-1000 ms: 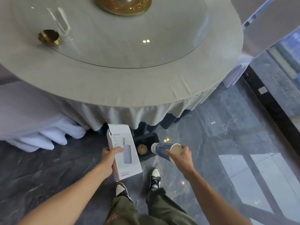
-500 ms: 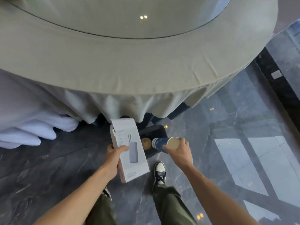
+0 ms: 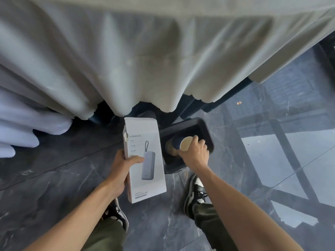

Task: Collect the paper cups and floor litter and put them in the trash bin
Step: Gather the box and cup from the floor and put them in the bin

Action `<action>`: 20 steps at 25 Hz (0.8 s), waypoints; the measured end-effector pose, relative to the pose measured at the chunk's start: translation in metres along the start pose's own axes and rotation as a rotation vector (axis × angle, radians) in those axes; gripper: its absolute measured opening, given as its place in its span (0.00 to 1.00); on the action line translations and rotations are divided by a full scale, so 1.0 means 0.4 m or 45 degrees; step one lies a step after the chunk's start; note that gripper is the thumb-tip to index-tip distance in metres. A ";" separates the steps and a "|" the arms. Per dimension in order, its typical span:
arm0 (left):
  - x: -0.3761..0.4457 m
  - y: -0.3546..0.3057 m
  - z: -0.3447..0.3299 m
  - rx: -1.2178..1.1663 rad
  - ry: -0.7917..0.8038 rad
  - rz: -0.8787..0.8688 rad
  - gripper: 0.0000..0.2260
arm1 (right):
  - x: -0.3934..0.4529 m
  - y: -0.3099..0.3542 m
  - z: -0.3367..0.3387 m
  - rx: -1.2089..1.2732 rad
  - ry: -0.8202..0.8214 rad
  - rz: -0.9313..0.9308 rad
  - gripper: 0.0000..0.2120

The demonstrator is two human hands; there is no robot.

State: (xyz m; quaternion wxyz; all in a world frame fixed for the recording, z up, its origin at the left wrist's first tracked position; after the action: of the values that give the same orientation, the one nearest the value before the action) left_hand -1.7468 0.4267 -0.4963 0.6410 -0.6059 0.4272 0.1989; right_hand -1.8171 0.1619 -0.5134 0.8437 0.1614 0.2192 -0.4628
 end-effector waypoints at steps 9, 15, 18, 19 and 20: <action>0.067 0.050 -0.030 -0.042 -0.001 -0.004 0.35 | 0.080 0.010 -0.124 -0.199 0.171 0.080 0.46; 0.057 0.013 -0.079 0.018 0.027 0.033 0.35 | 0.049 -0.010 -0.086 -0.201 0.147 0.149 0.31; 0.027 -0.024 -0.140 0.154 0.096 0.040 0.33 | -0.002 -0.050 -0.018 0.439 0.250 0.013 0.21; 0.019 -0.038 -0.165 0.224 0.133 0.033 0.32 | -0.028 -0.057 -0.002 0.714 0.350 -0.054 0.19; 0.012 -0.057 -0.196 0.288 0.173 0.026 0.31 | -0.058 -0.064 0.016 0.960 0.478 -0.120 0.17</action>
State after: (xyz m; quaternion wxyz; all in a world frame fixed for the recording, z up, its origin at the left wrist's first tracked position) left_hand -1.7508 0.3469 -0.4783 0.6728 -0.5373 0.4954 0.1145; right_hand -1.8485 0.1619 -0.4977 0.6489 0.5299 0.1915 -0.5113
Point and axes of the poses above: each hand's wrist, its own x-axis towards the middle knuckle, its own z-axis out of the back of the hand, y = z × x, the point moved 4 cm from there along x, towards the middle knuckle, and after that the axes turned 3 degrees about -z, right-handed, at the moved point
